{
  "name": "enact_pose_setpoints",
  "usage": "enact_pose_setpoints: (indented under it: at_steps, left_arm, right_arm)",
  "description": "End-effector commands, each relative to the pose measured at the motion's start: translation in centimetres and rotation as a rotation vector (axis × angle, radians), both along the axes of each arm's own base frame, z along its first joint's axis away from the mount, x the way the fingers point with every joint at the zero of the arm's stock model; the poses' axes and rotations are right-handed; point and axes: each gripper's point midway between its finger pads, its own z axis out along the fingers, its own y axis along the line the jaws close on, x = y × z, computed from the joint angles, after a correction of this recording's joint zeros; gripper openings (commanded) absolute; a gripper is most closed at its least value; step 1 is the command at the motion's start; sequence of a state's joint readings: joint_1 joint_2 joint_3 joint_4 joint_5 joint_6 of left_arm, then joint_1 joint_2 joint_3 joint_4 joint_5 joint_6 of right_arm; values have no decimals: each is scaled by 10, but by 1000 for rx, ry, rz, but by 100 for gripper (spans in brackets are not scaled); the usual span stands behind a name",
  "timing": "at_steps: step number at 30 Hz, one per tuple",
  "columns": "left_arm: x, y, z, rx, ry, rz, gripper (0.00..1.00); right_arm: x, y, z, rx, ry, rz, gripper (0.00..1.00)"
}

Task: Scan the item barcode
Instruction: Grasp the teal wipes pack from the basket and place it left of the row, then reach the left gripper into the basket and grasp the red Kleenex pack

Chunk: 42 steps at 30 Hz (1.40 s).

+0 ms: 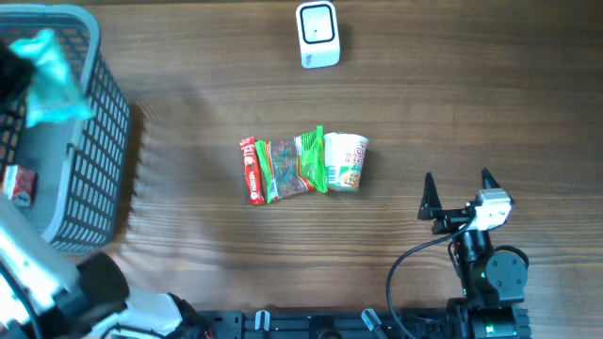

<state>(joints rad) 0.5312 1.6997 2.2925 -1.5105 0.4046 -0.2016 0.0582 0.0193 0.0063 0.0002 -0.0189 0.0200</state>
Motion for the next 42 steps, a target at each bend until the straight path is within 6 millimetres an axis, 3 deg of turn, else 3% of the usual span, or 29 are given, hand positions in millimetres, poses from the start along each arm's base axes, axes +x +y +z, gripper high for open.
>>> enact_pose_setpoints:
  at_steps: [1,4,6,11,14,17,18,19,20,21,22,24,27,28,30,32,33,36,40,42]
  left_arm:
    - [-5,-100,8,-61,13,-276,4]
    - [-9,-150,-21,-26,136,-422,4]
    - [-15,-176,-50,26,241,-496,4]
    - [-22,-217,-132,118,458,-497,4]
    - [-15,-202,-175,291,512,-311,4]
    - [-8,-185,-198,484,497,-209,4]
    - [-8,-181,-205,542,491,-178,8]
    - [-8,-184,-210,559,489,-182,13]
    - [-8,-191,-216,557,484,-198,47]
    - [-8,-198,-218,547,476,-216,72]
    - [-7,-204,-216,541,459,-229,86]
    - [-2,-211,-203,538,417,-248,91]
    - [15,-212,-152,515,296,-275,91]
    - [19,-203,-125,507,248,-254,91]
    - [27,-168,-72,503,161,-172,92]
    - [29,-102,-33,497,101,15,96]
    - [27,-72,-26,491,99,101,97]
    - [-5,46,-30,452,179,411,100]
    - [-44,123,-49,368,256,607,100]
    - [-55,150,-76,302,332,652,100]
  right_arm:
    - [0,2,2,-17,-10,8,100]
    - [0,1,2,-17,-10,8,100]
    - [0,2,2,-17,-10,8,100]
    - [0,2,2,-17,-10,8,100]
    - [0,2,2,-17,-10,8,100]
    - [0,2,2,-17,-10,8,100]
    - [0,2,2,-17,-10,8,100]
    - [0,1,2,-17,-10,8,100]
    - [0,1,2,-17,-10,8,100]
    - [0,1,2,-17,-11,8,100]
    - [0,1,2,-17,-10,8,100]
    - [0,1,2,-17,-10,8,100]
    - [0,2,2,-17,-10,8,100]
    - [0,2,2,-17,-10,8,100]
    - [0,2,2,-17,-10,8,100]
    - [0,1,2,-17,-10,8,100]
    - [0,1,2,-17,-10,8,100]
    - [0,1,2,-17,-11,8,100]
    - [0,1,2,-17,-10,8,100]
    - [0,2,2,-17,-11,8,100]
